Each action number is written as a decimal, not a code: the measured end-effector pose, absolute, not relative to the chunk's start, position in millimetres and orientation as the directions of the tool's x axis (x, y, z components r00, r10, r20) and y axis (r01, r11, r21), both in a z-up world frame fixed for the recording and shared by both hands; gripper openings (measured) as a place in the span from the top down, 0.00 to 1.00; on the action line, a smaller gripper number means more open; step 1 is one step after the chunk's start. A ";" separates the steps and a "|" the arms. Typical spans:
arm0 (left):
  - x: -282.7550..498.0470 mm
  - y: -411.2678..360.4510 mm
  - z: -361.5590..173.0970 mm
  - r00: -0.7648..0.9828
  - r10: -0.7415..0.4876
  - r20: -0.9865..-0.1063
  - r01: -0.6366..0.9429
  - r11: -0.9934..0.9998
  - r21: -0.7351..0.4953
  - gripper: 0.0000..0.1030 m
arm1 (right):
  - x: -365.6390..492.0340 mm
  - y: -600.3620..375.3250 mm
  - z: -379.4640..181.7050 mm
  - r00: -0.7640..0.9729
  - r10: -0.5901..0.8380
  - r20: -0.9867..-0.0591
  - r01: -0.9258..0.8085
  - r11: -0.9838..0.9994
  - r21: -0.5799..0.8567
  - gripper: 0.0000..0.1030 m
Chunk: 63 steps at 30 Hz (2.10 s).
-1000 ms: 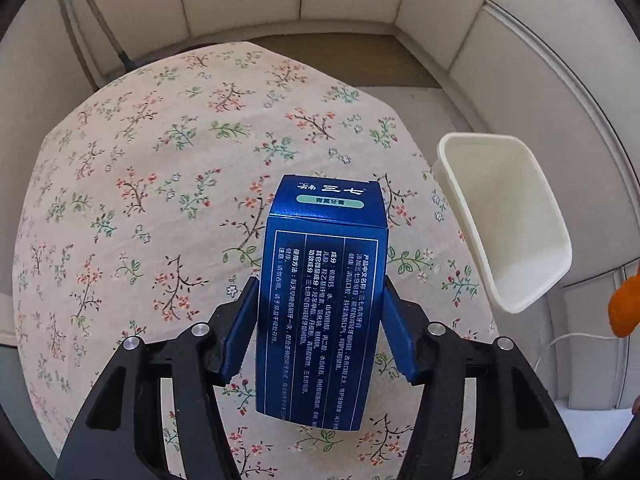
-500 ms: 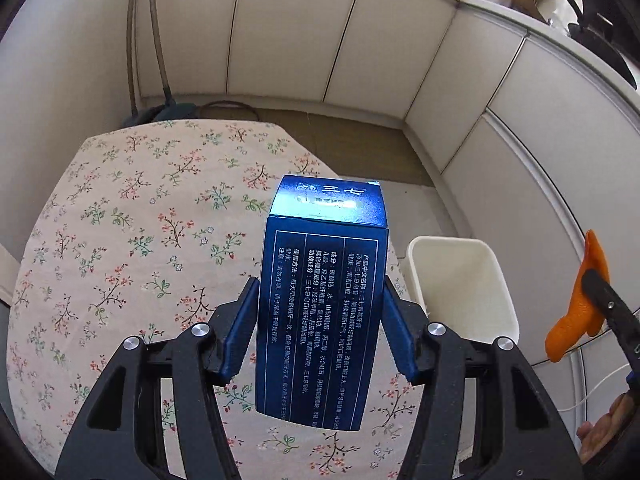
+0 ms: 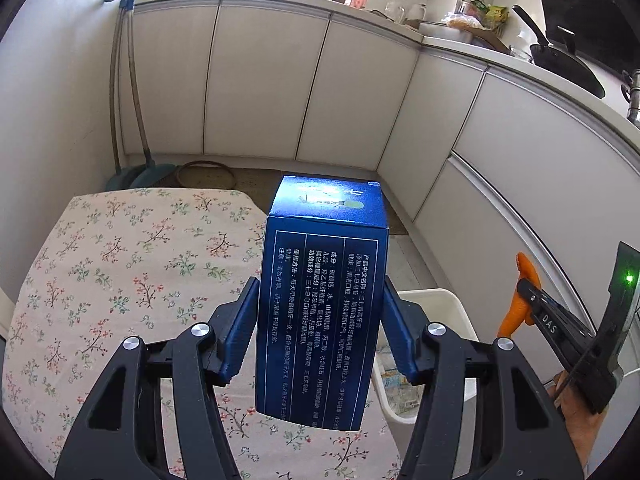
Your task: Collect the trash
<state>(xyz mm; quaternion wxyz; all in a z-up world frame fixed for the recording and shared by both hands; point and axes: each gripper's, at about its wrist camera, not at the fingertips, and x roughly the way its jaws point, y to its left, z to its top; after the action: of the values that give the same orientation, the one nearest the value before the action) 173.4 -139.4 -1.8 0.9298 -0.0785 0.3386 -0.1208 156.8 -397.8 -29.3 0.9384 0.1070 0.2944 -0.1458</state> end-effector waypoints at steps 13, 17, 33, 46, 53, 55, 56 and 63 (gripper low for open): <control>195.5 -214.9 -16.4 0.711 -0.354 -0.608 0.270 0.935 -0.229 0.46 | 171.6 -458.0 -63.2 0.727 -0.228 -0.648 0.464 0.859 0.218 0.47; 198.8 -235.7 -15.8 0.705 -0.377 -0.600 0.301 0.926 -0.227 0.46 | 162.1 -478.1 -61.5 0.718 -0.257 -0.647 0.510 0.826 0.239 0.32; 218.5 -323.1 -10.2 0.685 -0.400 -0.609 0.396 0.906 -0.150 0.45 | 121.1 -526.1 -56.5 0.680 -0.339 -0.651 0.625 0.732 0.272 0.12; 210.2 -313.1 -0.4 0.704 -0.354 -0.616 0.351 0.927 -0.132 0.08 | 104.7 -519.9 -43.9 0.676 -0.342 -0.653 0.619 0.744 0.252 0.11; 176.1 -271.7 14.1 0.742 -0.313 -0.593 0.318 0.943 -0.100 0.07 | 87.7 -480.9 -17.8 0.725 -0.327 -0.606 0.553 0.801 0.229 0.11; 161.9 -256.8 20.5 0.764 -0.289 -0.576 0.303 0.950 -0.075 0.07 | 83.1 -468.2 -11.2 0.737 -0.320 -0.595 0.534 0.816 0.223 0.11; 156.3 -250.8 23.5 0.775 -0.280 -0.566 0.297 0.953 -0.065 0.07 | 80.2 -461.5 -8.4 0.742 -0.316 -0.591 0.525 0.822 0.220 0.11; 99.1 -195.1 40.4 0.841 -0.238 -0.486 0.264 0.964 -0.014 0.07 | 41.2 -403.2 3.3 0.786 -0.275 -0.553 0.449 0.870 0.206 0.07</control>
<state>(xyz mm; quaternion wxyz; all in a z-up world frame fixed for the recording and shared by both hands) 99.1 -195.1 40.4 0.9590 0.0266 0.2500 -0.1308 41.2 -403.2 3.3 0.9305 0.1654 0.2625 -0.1946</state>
